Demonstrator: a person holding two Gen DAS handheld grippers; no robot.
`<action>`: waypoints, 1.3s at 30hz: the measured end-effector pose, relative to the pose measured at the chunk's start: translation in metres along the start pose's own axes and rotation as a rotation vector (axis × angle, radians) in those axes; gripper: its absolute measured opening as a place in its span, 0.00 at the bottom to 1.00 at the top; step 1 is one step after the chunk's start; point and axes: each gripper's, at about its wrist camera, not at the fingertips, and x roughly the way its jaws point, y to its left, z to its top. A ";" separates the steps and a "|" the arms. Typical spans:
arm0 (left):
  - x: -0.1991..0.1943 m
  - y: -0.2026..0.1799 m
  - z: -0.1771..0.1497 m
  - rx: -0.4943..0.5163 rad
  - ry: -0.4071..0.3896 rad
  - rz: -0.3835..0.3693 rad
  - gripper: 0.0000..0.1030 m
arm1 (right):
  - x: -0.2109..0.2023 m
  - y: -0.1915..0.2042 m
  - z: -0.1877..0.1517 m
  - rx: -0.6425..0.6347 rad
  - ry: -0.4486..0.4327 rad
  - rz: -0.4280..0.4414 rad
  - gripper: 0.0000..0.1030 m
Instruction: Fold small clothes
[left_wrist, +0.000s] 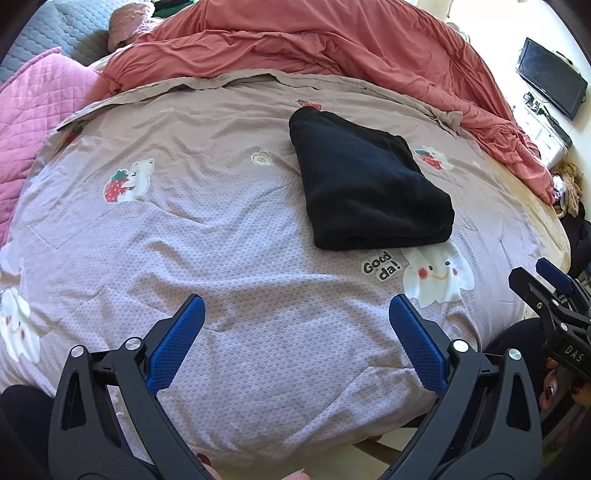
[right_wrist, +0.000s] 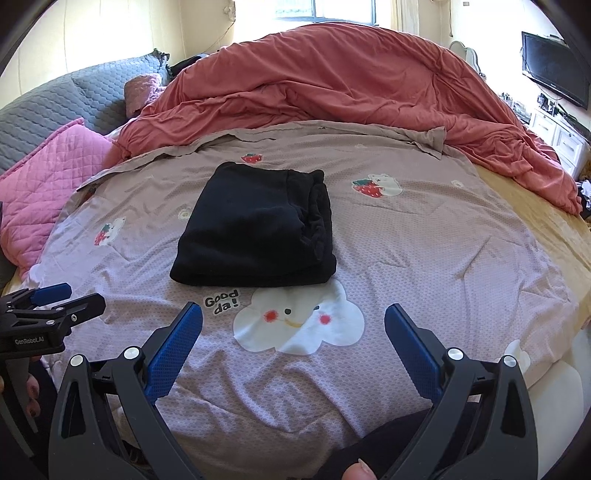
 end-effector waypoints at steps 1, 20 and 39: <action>0.000 0.000 0.000 0.000 -0.001 0.001 0.91 | 0.000 0.000 0.000 0.000 0.000 0.000 0.96; -0.001 0.003 0.001 -0.001 0.000 0.017 0.91 | -0.003 0.002 -0.001 -0.008 -0.009 -0.029 0.96; -0.004 0.003 0.002 -0.002 -0.007 0.029 0.91 | -0.002 0.002 -0.001 -0.004 -0.007 -0.030 0.96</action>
